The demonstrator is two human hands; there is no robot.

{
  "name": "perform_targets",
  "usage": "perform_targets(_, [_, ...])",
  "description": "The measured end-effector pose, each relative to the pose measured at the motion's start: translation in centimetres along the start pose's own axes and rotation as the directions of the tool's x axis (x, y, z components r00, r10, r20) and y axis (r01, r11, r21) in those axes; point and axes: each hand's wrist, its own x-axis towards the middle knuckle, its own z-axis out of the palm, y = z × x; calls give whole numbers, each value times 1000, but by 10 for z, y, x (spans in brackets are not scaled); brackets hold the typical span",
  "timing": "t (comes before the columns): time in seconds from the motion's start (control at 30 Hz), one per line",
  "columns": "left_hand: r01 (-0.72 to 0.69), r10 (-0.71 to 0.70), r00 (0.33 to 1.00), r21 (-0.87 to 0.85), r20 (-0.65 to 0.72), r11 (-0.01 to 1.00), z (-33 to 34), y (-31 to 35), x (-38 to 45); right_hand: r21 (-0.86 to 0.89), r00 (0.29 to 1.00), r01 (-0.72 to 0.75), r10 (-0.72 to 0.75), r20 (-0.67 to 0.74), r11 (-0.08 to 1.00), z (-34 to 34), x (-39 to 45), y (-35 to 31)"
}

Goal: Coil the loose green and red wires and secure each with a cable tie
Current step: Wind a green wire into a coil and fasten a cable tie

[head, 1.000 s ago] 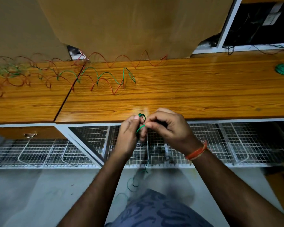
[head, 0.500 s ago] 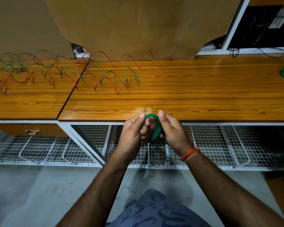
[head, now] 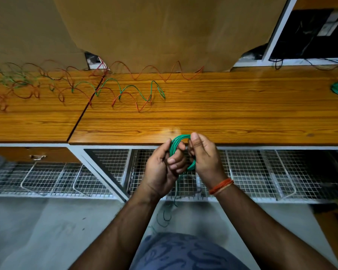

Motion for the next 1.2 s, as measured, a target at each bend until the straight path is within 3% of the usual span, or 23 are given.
perform_targets(0.2, [88,-84,995,-88,48,992,-7,5,-1,5,997,-2,2,73,1000,0,-4,1])
perform_targets(0.4, [81,-87,995,-127,-40,988,-16,10,-2,-30,951,0,9,309,1000,-19,-5,7])
perform_targets(0.5, [47,-54,997,-112,-63,993,-19,16,-3,-49,921,-73,86,379,996,-37,-4,9])
perform_targets(0.6, [-19,23,994,39,-103,999,-24,26,-2,-337,881,-28,183,437,941,-58,2,12])
perform_targets(0.67, [-67,89,991,204,-99,977,-23,33,-3,-622,883,19,279,378,783,-71,10,20])
perform_targets(0.77, [-133,158,987,389,-33,912,-12,43,-5,-808,954,-120,293,67,577,-68,16,31])
perform_targets(0.83, [-178,190,982,428,14,886,-3,48,-5,-791,981,-115,193,4,601,-48,12,34])
perform_targets(0.87, [-194,201,979,441,31,876,2,50,-4,-762,970,-79,225,89,642,-37,7,36])
perform_targets(0.9, [-204,208,977,463,43,863,5,53,-4,-736,918,-43,317,237,675,-29,-2,38])
perform_targets(0.97, [-200,202,978,512,52,835,6,55,-4,-768,630,38,581,515,639,-34,-16,33])
perform_targets(1.0, [-188,193,980,531,46,826,5,56,-5,-804,512,70,670,538,591,-48,-16,33])
perform_targets(1.03, [-175,185,982,548,38,818,2,56,-7,-844,496,62,718,489,533,-65,-9,35])
perform_targets(1.07, [-165,180,983,564,28,809,-1,56,-8,-877,572,-14,723,387,480,-82,1,36])
perform_targets(1.1, [-155,177,984,577,19,802,-4,54,-9,-901,697,-119,682,223,417,-96,12,36])
perform_targets(1.17, [-153,177,984,570,13,807,-5,49,-11,-901,896,-277,429,-116,335,-107,32,37])
perform_targets(1.2, [-161,183,983,550,15,820,-3,47,-10,-862,942,-303,265,-207,406,-97,35,36])
